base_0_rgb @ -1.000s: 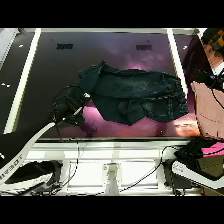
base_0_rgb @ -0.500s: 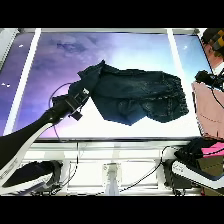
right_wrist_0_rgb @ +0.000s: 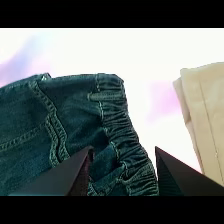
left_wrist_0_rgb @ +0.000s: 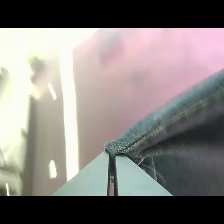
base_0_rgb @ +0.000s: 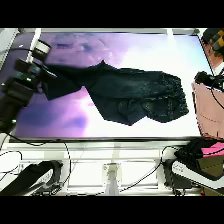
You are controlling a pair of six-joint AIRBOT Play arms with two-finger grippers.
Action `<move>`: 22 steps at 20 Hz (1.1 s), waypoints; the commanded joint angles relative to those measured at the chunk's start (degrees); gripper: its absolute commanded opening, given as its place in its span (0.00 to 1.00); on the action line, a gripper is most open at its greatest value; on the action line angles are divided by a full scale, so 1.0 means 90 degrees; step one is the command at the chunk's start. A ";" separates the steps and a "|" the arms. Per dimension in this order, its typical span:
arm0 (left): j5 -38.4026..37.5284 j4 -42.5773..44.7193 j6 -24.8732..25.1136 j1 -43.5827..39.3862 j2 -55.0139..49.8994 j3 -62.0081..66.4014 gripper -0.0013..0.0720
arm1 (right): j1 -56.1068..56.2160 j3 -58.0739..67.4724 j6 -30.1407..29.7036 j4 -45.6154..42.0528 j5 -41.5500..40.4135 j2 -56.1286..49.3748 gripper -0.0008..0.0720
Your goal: Fold the clothes and pants, and hang the long-sleeved shirts on hangers.
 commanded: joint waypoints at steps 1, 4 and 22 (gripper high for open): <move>0.2616 0.0073 0.0007 0.1132 -0.0362 0.0032 0.06 | 0.0000 -0.0002 0.0002 0.0002 0.0296 -0.0002 0.63; 0.3774 0.0046 0.0007 0.1549 -0.1217 0.0068 0.06 | 0.0000 -0.0002 0.0002 0.0007 0.0680 -0.0002 0.63; 0.3572 -0.0493 -0.0308 0.2018 -0.5093 0.3774 0.95 | 0.0015 -0.0002 -0.0877 0.1022 0.2555 0.0024 0.62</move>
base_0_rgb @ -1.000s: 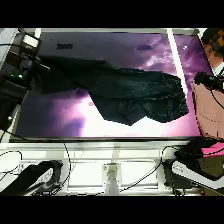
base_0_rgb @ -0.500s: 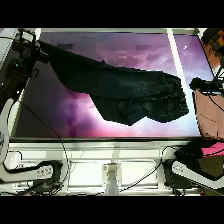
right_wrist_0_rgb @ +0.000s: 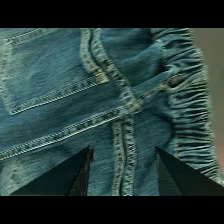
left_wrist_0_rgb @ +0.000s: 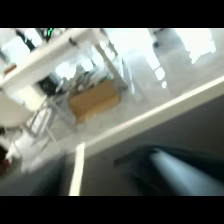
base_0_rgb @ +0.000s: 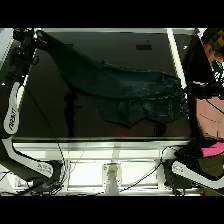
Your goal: Fold the clothes and pants, and hang the long-sleeved shirts on hangers.
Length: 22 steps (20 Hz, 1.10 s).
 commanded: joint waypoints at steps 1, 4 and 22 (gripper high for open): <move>-0.0845 0.0002 -0.0556 0.0083 -0.0124 0.0131 0.95 | 0.0007 -0.0002 -0.0053 0.0262 0.0155 0.0005 0.62; -0.1916 0.0002 -0.0644 0.0085 0.0104 0.0131 0.95 | 0.0005 -0.0002 -0.0085 0.0243 0.0143 0.0005 0.62; -0.8174 -0.7198 0.2011 -0.1353 0.1707 -0.1365 0.52 | 0.0000 -0.0002 -0.0794 -0.0595 0.0284 0.0005 0.62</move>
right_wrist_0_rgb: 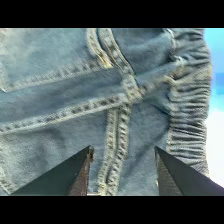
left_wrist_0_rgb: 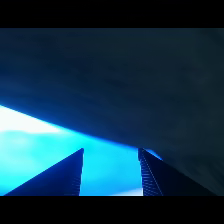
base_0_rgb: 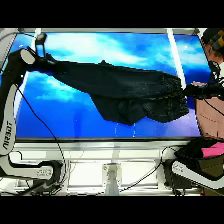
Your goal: Fold the clothes and pants, and hang the long-sleeved shirts on hangers.
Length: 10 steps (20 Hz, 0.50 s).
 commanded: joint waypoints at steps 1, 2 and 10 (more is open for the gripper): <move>-0.0151 -0.0996 0.0199 -0.0384 0.0345 -0.1061 0.52 | 0.0000 -0.0005 -0.0155 -0.0333 0.0070 0.0005 0.62; 0.0044 -0.1248 0.0206 -0.0483 0.0474 -0.1477 0.52 | 0.0000 -0.0005 -0.0182 -0.0328 0.0056 0.0005 0.62; 0.1515 -0.1795 0.0396 -0.1234 0.0500 -0.3337 0.70 | 0.0000 -0.0005 -0.0194 -0.0296 -0.0170 0.0005 0.62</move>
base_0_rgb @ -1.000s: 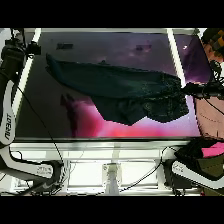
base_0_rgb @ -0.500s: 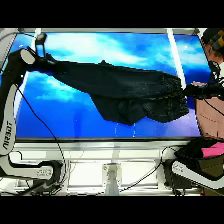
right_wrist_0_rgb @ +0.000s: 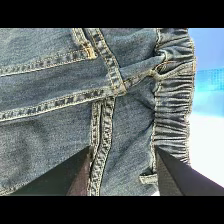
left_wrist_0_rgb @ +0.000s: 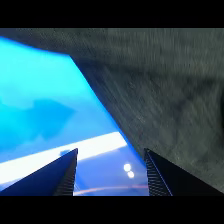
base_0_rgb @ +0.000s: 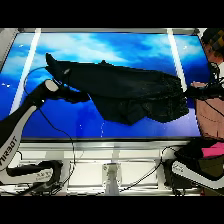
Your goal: Fold the clothes and pants, and hang the long-sleeved shirts on hangers.
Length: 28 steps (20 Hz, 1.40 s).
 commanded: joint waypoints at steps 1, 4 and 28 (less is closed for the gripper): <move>0.0503 -0.0172 0.0087 -0.0376 -0.0155 -0.0381 0.70 | 0.0000 -0.0005 -0.0012 0.0029 -0.0141 0.0005 0.62; 0.1059 -0.0206 0.0083 -0.0634 -0.0384 -0.0381 0.69 | 0.0000 -0.0005 -0.0012 0.0051 -0.0131 0.0005 0.62; 0.2052 -0.1103 0.0714 -0.0658 0.2776 -0.0376 0.05 | 0.0007 -0.0010 -0.0347 0.1382 0.0046 0.0002 0.62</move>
